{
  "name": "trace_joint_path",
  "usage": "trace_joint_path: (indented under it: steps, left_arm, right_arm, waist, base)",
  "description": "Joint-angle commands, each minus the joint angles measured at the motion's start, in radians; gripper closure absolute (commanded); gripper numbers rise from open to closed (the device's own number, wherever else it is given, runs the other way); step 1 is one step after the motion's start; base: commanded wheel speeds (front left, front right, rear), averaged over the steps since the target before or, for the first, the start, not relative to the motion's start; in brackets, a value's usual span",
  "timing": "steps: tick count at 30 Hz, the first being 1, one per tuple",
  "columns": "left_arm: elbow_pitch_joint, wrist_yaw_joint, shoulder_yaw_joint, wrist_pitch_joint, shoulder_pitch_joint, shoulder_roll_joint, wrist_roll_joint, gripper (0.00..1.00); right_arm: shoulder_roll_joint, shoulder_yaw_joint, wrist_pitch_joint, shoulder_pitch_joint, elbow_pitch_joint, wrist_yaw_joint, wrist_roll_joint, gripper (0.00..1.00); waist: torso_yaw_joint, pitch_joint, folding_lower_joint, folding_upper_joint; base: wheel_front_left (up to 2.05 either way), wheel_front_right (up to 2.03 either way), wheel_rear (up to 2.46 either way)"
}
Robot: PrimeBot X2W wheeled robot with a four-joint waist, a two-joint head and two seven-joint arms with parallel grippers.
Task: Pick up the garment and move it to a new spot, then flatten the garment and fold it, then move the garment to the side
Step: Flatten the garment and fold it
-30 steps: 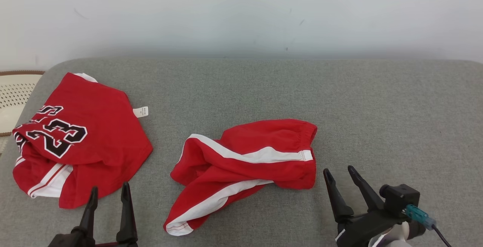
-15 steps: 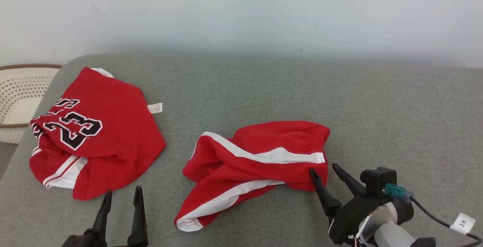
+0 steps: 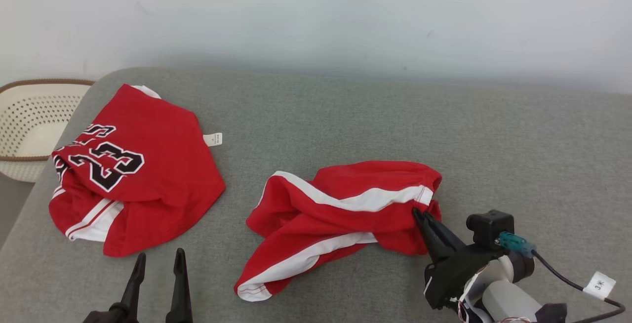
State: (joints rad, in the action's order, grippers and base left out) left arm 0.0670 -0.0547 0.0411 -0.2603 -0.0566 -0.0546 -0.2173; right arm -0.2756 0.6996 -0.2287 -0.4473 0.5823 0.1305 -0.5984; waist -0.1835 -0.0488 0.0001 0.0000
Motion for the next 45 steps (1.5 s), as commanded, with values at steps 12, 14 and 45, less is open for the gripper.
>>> trace_joint_path:
  steps: [12, 14, 45]
  left_arm:
    - [0.007, 0.008, -0.011, -0.004, 0.034, 0.004, 0.01, 0.0]
    - [0.007, 0.009, -0.009, -0.004, 0.033, 0.004, 0.01, 0.0]
    - [0.04, 0.009, 0.07, -0.004, -0.043, 0.004, -0.023, 0.0]
  right_arm:
    - [-0.091, -0.055, 0.008, 0.0, -0.213, 0.0, -0.056, 1.0]
    - [-0.105, -0.072, 0.034, 0.003, -0.244, 0.0, -0.062, 1.0]
    - [-0.049, 0.041, 0.041, -0.402, 0.374, 0.0, -0.153, 0.57]
  waist:
    - [0.064, 0.024, -0.0001, 0.0]
    - [0.066, 0.021, -0.0001, 0.0]
    - [-0.024, -0.054, -0.0001, 0.0]
  base:
    - [0.0, 0.0, 0.0]
    - [0.0, 0.0, 0.0]
    - [0.0, 0.0, 0.0]
